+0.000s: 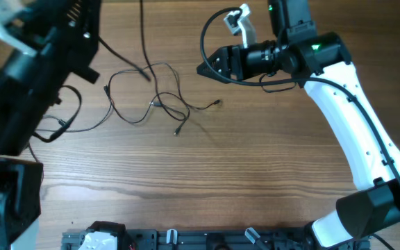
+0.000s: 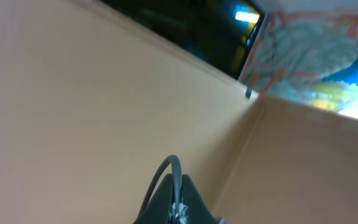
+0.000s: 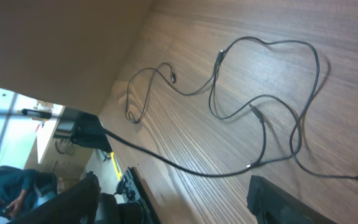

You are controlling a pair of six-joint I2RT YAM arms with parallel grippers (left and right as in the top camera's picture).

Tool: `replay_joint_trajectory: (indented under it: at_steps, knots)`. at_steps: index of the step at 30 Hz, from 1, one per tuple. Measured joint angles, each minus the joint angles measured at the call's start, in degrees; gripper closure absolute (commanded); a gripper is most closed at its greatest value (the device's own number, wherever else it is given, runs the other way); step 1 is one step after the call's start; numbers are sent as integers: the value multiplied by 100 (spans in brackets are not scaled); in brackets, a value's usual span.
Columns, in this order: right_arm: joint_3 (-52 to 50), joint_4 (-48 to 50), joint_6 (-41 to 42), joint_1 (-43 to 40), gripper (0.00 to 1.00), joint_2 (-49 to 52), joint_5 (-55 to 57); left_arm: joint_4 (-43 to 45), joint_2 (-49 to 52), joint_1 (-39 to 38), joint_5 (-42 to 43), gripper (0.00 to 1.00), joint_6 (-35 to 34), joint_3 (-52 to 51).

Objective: Untangle cables

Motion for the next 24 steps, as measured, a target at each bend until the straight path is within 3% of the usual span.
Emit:
replay_joint_trajectory:
  at_steps: [11, 15, 19, 24]
  knots:
    - [0, -245, -286, 234, 18, 0, 490, 293, -166, 852, -1228, 96, -116, 1364]
    - [0, -323, -365, 278, 18, 0, 535, 31, -160, 1303, -2013, 96, 332, 1449]
    - [0, -566, -452, 278, 18, 0, 603, -44, 372, 1888, -2457, 96, 750, 1460]
    - [0, -970, -472, 278, 18, 0, 876, 111, 1580, 2837, -2428, 96, 876, 1434]
